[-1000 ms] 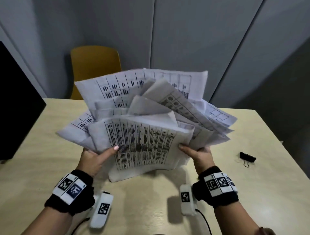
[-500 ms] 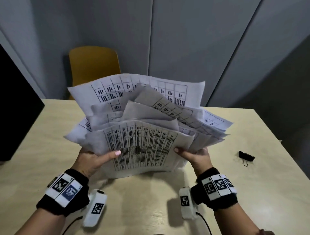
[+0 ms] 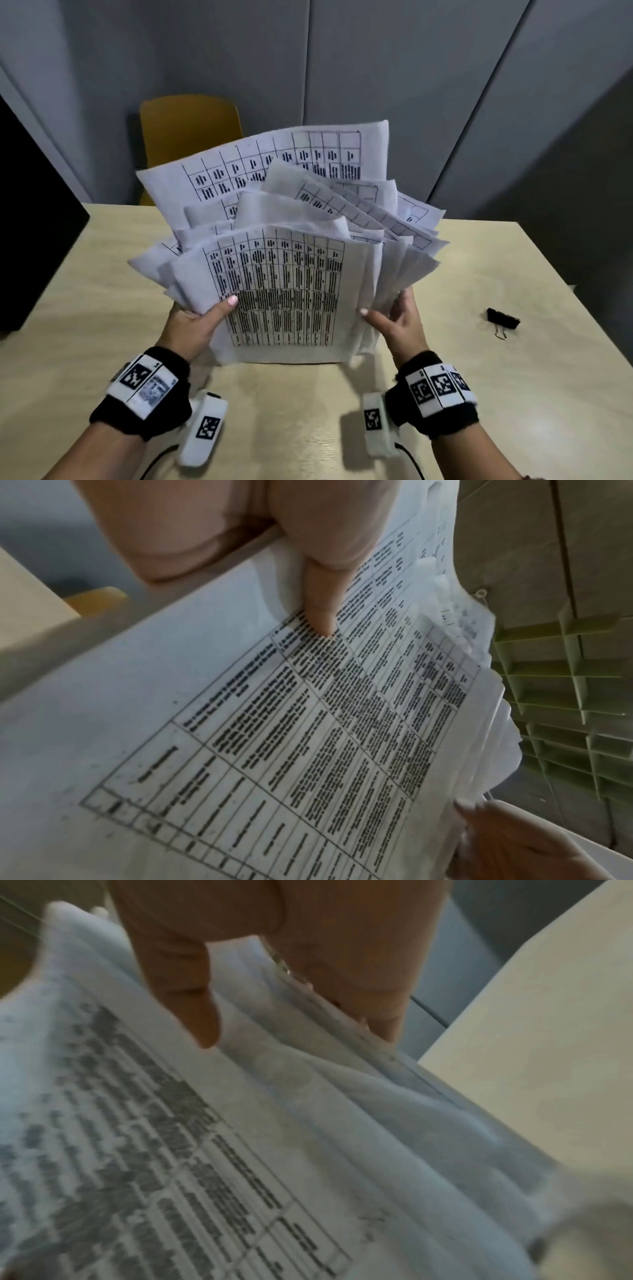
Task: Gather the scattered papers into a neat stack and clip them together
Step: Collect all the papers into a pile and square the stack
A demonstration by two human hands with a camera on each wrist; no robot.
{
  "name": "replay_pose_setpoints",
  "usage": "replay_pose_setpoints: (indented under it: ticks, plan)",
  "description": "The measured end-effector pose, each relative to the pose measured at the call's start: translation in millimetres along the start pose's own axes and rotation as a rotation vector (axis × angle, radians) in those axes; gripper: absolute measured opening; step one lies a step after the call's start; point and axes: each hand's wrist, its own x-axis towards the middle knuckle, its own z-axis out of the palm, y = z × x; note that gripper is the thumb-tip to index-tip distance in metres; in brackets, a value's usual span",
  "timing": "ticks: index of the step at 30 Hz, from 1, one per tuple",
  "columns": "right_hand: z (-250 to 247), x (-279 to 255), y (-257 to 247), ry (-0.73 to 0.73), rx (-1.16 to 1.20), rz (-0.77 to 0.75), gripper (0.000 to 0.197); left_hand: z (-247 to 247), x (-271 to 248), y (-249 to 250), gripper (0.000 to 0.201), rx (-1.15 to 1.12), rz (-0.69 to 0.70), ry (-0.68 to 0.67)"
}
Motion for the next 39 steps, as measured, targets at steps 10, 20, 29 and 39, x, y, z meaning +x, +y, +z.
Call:
replay_pose_setpoints:
  ticks: [10,20,29,39]
  plan:
    - [-1,-17,49,0.195,-0.480,-0.013,0.050,-5,1,-2,0.020,-0.024,0.040,-0.070]
    - [-16,2,9,-0.149,-0.142,0.050,0.119,-9,-1,1,0.032,0.005,0.012,-0.032]
    - [-8,31,-30,-0.234,0.033,0.029,0.082,-27,4,-1,0.089,-0.036,0.006,-0.290]
    - [15,12,-56,-0.070,-0.051,-0.086,0.040,6,3,8,0.037,-0.120,0.228,-0.005]
